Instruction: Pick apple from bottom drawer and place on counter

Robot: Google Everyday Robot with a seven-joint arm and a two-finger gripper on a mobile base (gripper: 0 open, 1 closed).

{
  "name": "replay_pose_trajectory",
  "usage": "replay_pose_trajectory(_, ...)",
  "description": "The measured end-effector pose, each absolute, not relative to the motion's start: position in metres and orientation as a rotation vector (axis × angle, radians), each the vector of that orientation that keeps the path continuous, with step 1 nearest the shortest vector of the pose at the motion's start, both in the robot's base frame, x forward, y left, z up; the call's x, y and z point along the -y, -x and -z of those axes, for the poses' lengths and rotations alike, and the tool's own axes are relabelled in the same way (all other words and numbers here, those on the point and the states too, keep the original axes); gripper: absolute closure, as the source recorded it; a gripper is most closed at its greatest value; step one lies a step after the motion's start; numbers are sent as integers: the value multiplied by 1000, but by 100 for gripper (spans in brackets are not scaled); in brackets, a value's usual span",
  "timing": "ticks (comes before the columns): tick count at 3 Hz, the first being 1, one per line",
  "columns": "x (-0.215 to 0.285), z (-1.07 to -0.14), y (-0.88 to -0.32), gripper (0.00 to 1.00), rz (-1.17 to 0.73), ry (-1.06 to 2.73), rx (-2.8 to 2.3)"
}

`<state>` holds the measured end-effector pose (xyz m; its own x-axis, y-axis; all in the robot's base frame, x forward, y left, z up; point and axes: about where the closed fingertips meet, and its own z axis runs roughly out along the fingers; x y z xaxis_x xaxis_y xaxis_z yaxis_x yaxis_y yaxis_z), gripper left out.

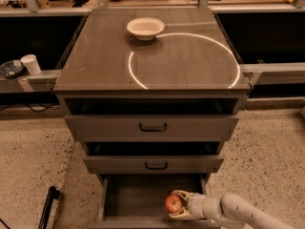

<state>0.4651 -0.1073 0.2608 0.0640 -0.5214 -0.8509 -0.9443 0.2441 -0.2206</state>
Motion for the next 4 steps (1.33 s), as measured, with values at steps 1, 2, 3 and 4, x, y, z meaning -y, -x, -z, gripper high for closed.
replay_pose_trajectory(1,106,-263,-464,100,-565,1417,-1577)
replay_pose_trajectory(2,118,-295,-459,100,-495,1436,-1566)
replay_pose_trajectory(3,141,-362,-436,100,-477,1431,-1577)
replay_pose_trajectory(4,155,-440,-405,100,-486,1457,-1561)
